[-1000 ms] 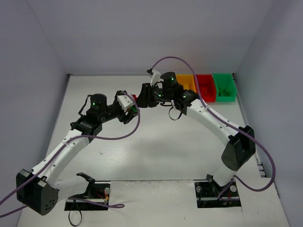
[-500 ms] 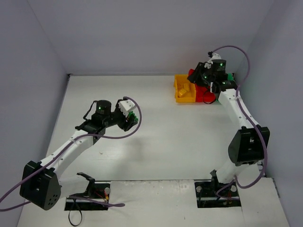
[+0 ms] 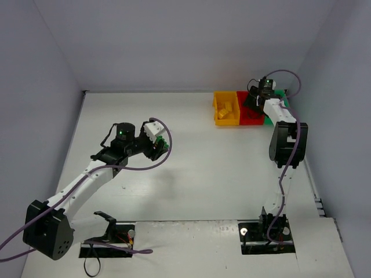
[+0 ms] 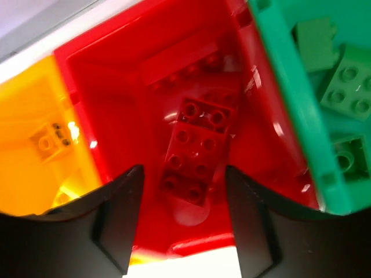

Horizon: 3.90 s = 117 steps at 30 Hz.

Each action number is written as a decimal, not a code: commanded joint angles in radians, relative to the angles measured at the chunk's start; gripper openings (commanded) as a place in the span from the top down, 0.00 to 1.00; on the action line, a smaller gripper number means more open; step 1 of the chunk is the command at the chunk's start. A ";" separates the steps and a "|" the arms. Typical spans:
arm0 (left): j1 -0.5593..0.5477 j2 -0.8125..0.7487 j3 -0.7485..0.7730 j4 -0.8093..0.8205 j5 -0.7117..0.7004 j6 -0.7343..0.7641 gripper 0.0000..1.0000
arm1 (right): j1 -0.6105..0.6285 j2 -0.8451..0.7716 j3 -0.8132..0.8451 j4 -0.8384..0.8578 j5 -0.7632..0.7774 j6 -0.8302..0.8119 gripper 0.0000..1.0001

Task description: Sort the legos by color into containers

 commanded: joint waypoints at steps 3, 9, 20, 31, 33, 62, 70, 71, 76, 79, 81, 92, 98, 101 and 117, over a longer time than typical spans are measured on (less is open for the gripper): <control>-0.001 -0.039 0.078 0.036 0.020 -0.001 1.00 | -0.005 -0.070 0.112 0.030 -0.042 -0.022 0.33; -0.001 -0.029 0.110 0.036 0.038 0.047 1.00 | 0.036 -0.277 -0.010 0.023 -0.217 0.009 0.30; -0.002 0.001 0.231 -0.018 0.121 0.108 1.00 | 0.341 -0.632 -0.285 0.094 -0.596 0.112 0.41; -0.013 -0.029 0.271 -0.076 0.147 0.139 1.00 | 0.603 -0.667 -0.311 0.171 -0.582 0.195 0.38; -0.018 -0.035 0.271 -0.079 0.147 0.136 1.00 | 0.630 -0.652 -0.308 0.179 -0.579 0.201 0.38; -0.039 -0.105 0.176 -0.084 0.093 0.113 0.34 | 0.743 -0.597 -0.277 0.185 -0.534 0.182 1.00; -0.038 -0.090 0.170 -0.084 0.078 0.113 0.26 | 0.743 -0.604 -0.280 0.185 -0.565 0.188 1.00; -0.039 -0.088 0.170 -0.079 0.078 0.111 0.26 | 0.742 -0.604 -0.280 0.185 -0.568 0.190 1.00; -0.038 -0.073 0.178 -0.063 0.080 0.105 0.26 | 0.742 -0.603 -0.289 0.188 -0.582 0.192 1.00; -0.038 -0.064 0.176 -0.058 0.084 0.105 0.30 | 0.742 -0.606 -0.294 0.193 -0.587 0.192 1.00; -0.038 -0.058 0.176 -0.066 0.089 0.107 0.36 | 0.740 -0.609 -0.296 0.194 -0.588 0.192 1.00; -0.038 -0.061 0.166 -0.066 0.106 0.110 0.72 | 0.714 -0.609 -0.306 0.193 -0.636 0.187 0.95; -0.039 -0.065 0.159 -0.087 0.113 0.114 0.90 | 0.700 -0.617 -0.305 0.193 -0.626 0.185 0.58; -0.038 -0.067 0.158 -0.093 0.119 0.111 0.97 | 0.699 -0.615 -0.297 0.193 -0.614 0.184 0.57; -0.038 -0.050 0.178 -0.104 0.106 0.125 1.00 | 0.703 -0.586 -0.276 0.188 -0.633 0.190 0.64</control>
